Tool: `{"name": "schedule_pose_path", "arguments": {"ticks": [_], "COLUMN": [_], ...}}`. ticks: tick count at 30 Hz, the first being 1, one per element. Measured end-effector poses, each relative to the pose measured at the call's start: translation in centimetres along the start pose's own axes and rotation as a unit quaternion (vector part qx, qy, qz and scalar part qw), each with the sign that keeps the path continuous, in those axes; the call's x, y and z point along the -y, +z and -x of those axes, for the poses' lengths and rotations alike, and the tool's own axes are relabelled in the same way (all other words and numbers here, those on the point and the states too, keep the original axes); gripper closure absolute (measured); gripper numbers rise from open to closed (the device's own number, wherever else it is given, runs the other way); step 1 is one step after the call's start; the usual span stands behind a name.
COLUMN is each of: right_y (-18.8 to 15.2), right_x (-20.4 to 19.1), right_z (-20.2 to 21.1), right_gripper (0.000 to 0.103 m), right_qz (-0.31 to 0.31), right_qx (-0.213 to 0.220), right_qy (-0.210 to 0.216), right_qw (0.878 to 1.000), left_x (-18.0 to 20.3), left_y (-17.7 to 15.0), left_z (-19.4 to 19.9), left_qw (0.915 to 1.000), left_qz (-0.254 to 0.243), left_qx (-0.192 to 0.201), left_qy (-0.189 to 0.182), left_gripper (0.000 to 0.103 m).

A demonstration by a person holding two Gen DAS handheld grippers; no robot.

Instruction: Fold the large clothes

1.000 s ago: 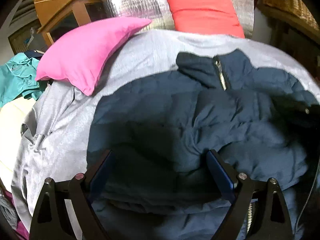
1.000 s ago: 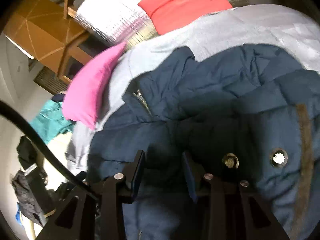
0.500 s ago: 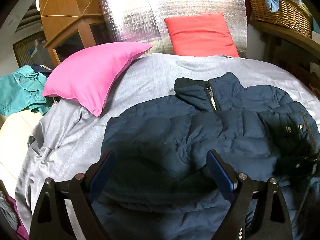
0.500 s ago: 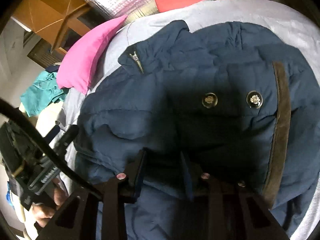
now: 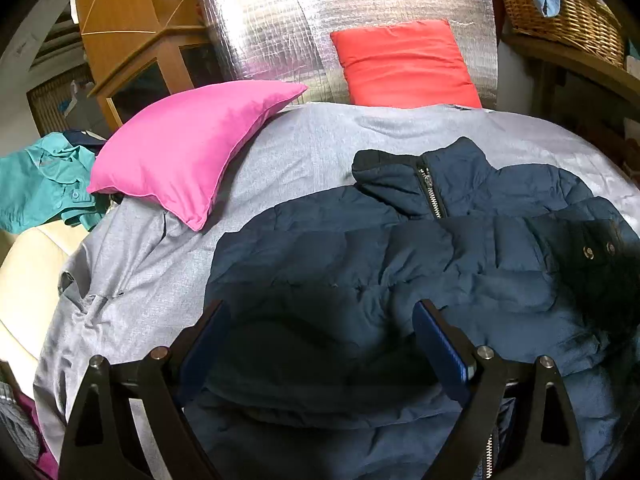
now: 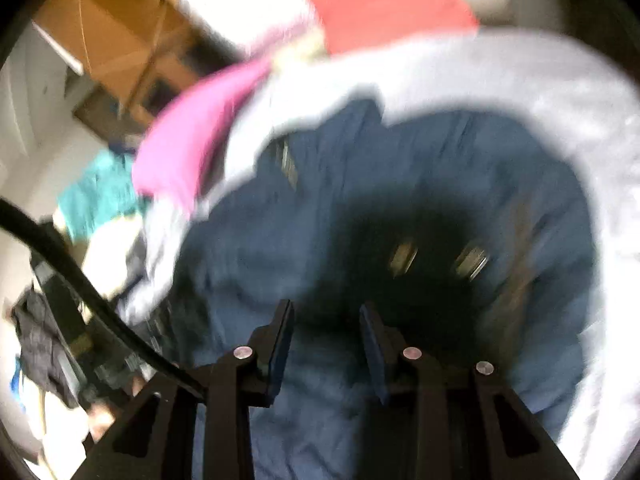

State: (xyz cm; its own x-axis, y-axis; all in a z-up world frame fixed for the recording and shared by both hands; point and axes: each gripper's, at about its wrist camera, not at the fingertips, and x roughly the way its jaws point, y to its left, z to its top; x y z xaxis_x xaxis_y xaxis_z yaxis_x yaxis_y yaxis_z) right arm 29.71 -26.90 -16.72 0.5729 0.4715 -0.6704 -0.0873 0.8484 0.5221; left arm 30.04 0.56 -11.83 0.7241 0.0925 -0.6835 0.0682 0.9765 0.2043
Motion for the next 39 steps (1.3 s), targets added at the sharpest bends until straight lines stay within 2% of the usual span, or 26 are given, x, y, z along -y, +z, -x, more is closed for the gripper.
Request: {"name": "schedule_pose_path", "arguments": {"ticks": [1, 3, 6, 9, 11, 15, 18, 21, 24, 27, 29, 31, 32, 34, 36, 37, 39], "right_y": [0.7, 1.6, 2.2, 2.3, 2.3, 2.4, 1.9, 0.9, -0.8, -2.3, -2.9, -3.0, -2.9, -2.7, -3.2, -3.6, -4.4], "right_x": [0.9, 2.7, 6.0, 9.1, 9.6, 9.0, 7.6, 5.8, 4.0, 4.2, 4.9, 5.0, 4.9, 4.8, 5.3, 5.9, 6.9], "right_z": [1.5, 2.9, 2.7, -0.4, -1.4, 0.4, 2.0, 3.3, 3.4, 2.0, 0.9, 2.1, 3.4, 5.9, 8.7, 9.9, 10.8], "right_gripper": [0.065, 0.066, 0.064, 0.063, 0.064, 0.064, 0.064, 0.064, 0.063, 0.063, 0.063, 0.063, 0.063, 0.054, 0.051, 0.051, 0.051], "right_qz": [-0.021, -0.059, -0.115, -0.162, -0.173, -0.179, -0.159, -0.124, -0.086, -0.074, -0.078, -0.088, -0.088, -0.083, -0.094, -0.102, -0.119], "right_qx": [0.047, 0.102, 0.129, 0.088, 0.08, 0.091, 0.09, 0.079, 0.051, 0.014, -0.014, 0.0, 0.022, 0.07, 0.121, 0.134, 0.131], "right_qy": [-0.014, -0.043, -0.064, -0.064, -0.063, -0.043, -0.038, -0.035, -0.031, -0.037, -0.041, -0.028, -0.017, -0.013, -0.005, 0.003, -0.004], "right_qw": [0.999, 0.992, 0.983, 0.981, 0.98, 0.979, 0.982, 0.989, 0.994, 0.996, 0.996, 0.996, 0.996, 0.994, 0.988, 0.986, 0.984], "left_x": [0.0, 0.1, 0.4, 0.5, 0.6, 0.4, 0.2, -0.1, -0.9, -1.4, -1.8, -2.1, -2.3, -2.5, -2.6, -2.6, -2.4], "left_y": [0.0, 0.0, -0.2, -0.5, -0.6, -0.5, -0.4, -0.6, -1.1, -2.2, -2.4, -2.4, -2.5, -2.8, -3.5, -3.9, -4.9], "left_z": [-0.1, -0.3, -0.6, -1.2, -1.6, -1.2, -0.5, -0.6, -1.8, -4.0, -4.0, -3.0, -2.3, -1.0, 0.1, 0.5, 0.9], "left_qw": [1.0, 1.0, 0.9999, 0.9998, 0.9997, 0.9998, 1.0, 0.9999, 0.999, 0.9952, 0.9943, 0.9952, 0.996, 0.9969, 0.9975, 0.9976, 0.9973], "left_qz": [0.0, -0.001, -0.008, -0.012, -0.014, -0.01, -0.006, -0.007, 0.002, 0.015, 0.024, 0.027, 0.028, 0.028, 0.025, 0.021, 0.011], "left_qx": [0.0, -0.002, -0.006, -0.015, -0.022, -0.015, -0.005, -0.013, -0.043, -0.097, -0.103, -0.094, -0.085, -0.073, -0.065, -0.065, -0.072], "left_qy": [-0.001, -0.001, 0.002, 0.0, 0.002, 0.001, -0.002, 0.007, 0.013, -0.002, -0.01, -0.01, -0.01, -0.01, -0.01, -0.008, -0.003], "left_gripper": [0.011, 0.011, 0.011, 0.011, 0.011, 0.011, 0.011, 0.011, 0.011, 0.011, 0.011, 0.011, 0.011, 0.011, 0.011, 0.011, 0.011]}}
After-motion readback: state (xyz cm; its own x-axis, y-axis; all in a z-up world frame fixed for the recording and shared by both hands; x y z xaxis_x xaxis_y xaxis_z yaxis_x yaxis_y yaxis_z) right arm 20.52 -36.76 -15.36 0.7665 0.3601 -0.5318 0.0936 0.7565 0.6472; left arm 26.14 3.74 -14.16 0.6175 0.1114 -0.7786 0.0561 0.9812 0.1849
